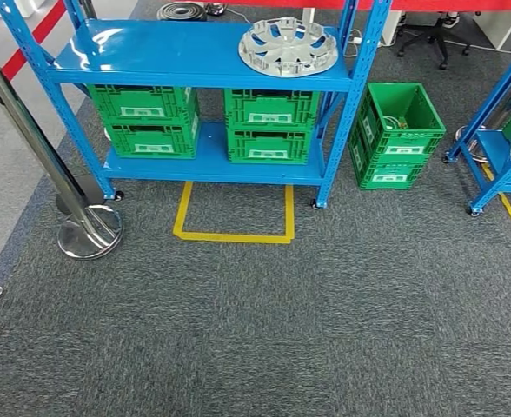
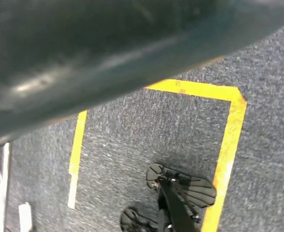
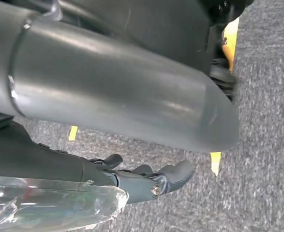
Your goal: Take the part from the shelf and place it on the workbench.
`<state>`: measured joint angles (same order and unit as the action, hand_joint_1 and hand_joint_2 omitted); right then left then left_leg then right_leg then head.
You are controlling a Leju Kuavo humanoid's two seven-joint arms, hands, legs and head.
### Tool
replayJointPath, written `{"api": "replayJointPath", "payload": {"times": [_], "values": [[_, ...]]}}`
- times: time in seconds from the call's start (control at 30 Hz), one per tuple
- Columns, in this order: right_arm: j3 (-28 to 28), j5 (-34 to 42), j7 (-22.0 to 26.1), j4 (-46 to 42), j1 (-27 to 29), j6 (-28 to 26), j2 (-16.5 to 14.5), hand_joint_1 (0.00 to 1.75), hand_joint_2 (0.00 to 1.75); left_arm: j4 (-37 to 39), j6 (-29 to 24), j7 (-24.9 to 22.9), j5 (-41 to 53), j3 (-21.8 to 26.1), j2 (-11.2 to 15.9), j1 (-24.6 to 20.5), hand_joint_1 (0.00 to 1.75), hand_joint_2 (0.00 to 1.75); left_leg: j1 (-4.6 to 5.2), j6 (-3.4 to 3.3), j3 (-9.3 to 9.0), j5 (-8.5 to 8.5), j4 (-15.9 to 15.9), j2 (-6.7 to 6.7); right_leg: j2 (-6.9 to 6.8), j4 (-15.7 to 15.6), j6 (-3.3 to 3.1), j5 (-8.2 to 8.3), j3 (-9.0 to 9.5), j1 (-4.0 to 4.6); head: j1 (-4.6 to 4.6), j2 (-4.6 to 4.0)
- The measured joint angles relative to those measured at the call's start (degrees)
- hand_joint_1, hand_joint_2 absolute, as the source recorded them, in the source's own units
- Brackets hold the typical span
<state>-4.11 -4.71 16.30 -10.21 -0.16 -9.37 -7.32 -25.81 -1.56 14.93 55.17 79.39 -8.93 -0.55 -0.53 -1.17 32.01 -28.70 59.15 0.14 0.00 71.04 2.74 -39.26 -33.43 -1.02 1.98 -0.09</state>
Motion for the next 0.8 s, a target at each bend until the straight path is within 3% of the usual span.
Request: {"api": "replayJointPath", "payload": {"times": [0.03,0.07,0.1,0.17,0.23,0.3,0.37,0.43,0.53,0.57,0.6,0.67,0.7,0.73,0.8], "values": [[0.00,0.01,-0.01,0.00,0.09,0.01,0.00,0.00,0.00,-0.02,0.02,0.00,0.01,0.01,-0.06,0.00,0.00,0.00,0.16,-0.11,-0.28,-0.32,0.00,-0.02,0.00,2.40,-0.06,-0.58,-1.99,0.05,-0.01,0.00],[0.00,0.01,-0.02,0.00,0.24,0.01,0.00,0.00,0.00,-0.04,0.03,0.00,0.02,0.02,-0.10,0.04,0.00,0.00,0.31,-0.16,-0.73,-0.70,0.01,-0.07,0.00,2.80,-0.24,0.22,-3.03,0.15,-0.02,0.00],[0.00,-0.01,-0.03,0.00,0.37,0.02,0.00,0.00,0.00,-0.08,0.03,0.00,0.03,0.04,-0.13,0.09,0.00,0.00,0.45,-0.17,-1.33,-1.11,0.01,-0.12,0.00,1.05,-0.54,2.36,-3.04,0.30,-0.01,0.00],[0.00,-0.04,-0.04,0.02,0.50,0.02,0.04,0.00,0.00,-0.16,0.03,0.00,0.10,0.15,-0.24,0.09,0.00,0.00,0.65,-0.04,-2.62,-2.03,-0.03,-0.16,-0.06,-5.68,-1.43,7.66,-1.29,0.77,0.05,0.00],[0.01,-0.05,-0.06,0.06,0.40,0.02,0.10,0.00,0.00,-0.22,0.02,-0.01,0.26,0.36,-0.40,-0.05,0.00,0.00,0.70,0.44,-3.18,-2.72,-0.10,-0.17,-0.13,-9.85,-2.31,8.53,-0.06,1.27,0.20,0.00],[0.01,-0.05,-0.09,0.08,0.47,0.02,0.14,0.00,0.00,-0.26,0.01,-0.01,0.46,0.52,-0.52,-0.16,0.00,0.00,0.69,1.18,-3.60,-2.79,0.20,-0.20,-0.12,-10.70,-3.10,8.18,0.19,1.46,0.32,0.01],[-0.02,-0.03,-0.10,0.08,0.68,-0.03,0.13,0.00,0.00,-0.32,-0.02,0.01,0.58,0.60,-0.54,-0.15,0.00,0.00,0.71,1.82,-4.08,-3.09,1.13,-0.20,-0.19,-11.61,-3.68,9.41,1.53,1.13,0.41,0.02],[-0.04,-0.02,-0.08,0.08,0.56,-0.07,0.11,0.00,0.00,-0.38,-0.05,0.02,0.61,0.67,-0.51,-0.29,0.00,0.00,0.56,2.39,-2.31,-4.70,4.72,-0.21,-0.24,-12.36,-3.95,9.47,3.02,0.82,0.71,0.01],[-0.05,-0.03,-0.06,0.07,0.39,-0.07,0.11,0.00,0.00,-0.40,-0.05,0.02,0.63,0.80,-0.49,-0.41,0.00,0.00,0.18,3.12,4.02,-8.19,13.53,-0.21,-0.13,-12.54,-4.14,8.71,3.85,0.81,0.94,0.00],[-0.06,-0.03,-0.07,0.08,0.43,-0.07,0.11,0.00,0.00,-0.40,-0.05,0.02,0.63,0.84,-0.49,-0.33,0.00,0.00,0.09,3.23,5.30,-7.99,14.37,-0.21,-0.07,-12.54,-4.12,8.32,4.28,0.80,0.96,0.00],[-0.07,-0.04,-0.08,0.08,0.49,-0.07,0.11,0.00,0.00,-0.40,-0.05,0.02,0.63,0.87,-0.48,-0.24,0.00,0.00,0.02,3.28,5.65,-6.48,13.26,-0.21,-0.01,-12.54,-4.04,7.88,4.84,0.78,0.95,0.00],[-0.08,-0.04,-0.10,0.09,0.58,-0.07,0.11,0.00,0.00,-0.42,-0.05,0.02,0.63,0.91,-0.45,-0.09,0.00,0.00,-0.03,3.15,4.32,-1.10,7.06,-0.19,0.07,-12.57,-3.66,6.88,5.94,0.72,0.95,0.00],[-0.09,-0.03,-0.10,0.09,0.57,-0.07,0.11,0.00,0.00,-0.42,-0.05,0.02,0.65,0.92,-0.45,-0.08,0.00,0.00,0.08,2.97,3.57,0.38,4.03,-0.12,0.10,-12.59,-3.34,6.39,6.31,0.75,0.95,0.00],[-0.10,-0.02,-0.10,0.08,0.47,-0.07,0.11,0.00,0.00,-0.43,-0.06,0.02,0.68,0.94,-0.45,-0.11,0.00,0.00,0.20,2.66,3.01,1.23,1.99,-0.07,0.10,-12.70,-2.98,5.97,6.47,0.79,0.94,0.00],[-0.10,0.03,-0.13,0.07,0.33,-0.04,0.11,0.00,0.00,-0.45,-0.08,0.03,0.76,0.96,-0.46,-0.09,0.00,0.00,0.44,1.75,2.67,0.93,0.70,0.00,0.08,-12.83,-2.19,5.79,7.24,0.90,0.91,0.00]]}}
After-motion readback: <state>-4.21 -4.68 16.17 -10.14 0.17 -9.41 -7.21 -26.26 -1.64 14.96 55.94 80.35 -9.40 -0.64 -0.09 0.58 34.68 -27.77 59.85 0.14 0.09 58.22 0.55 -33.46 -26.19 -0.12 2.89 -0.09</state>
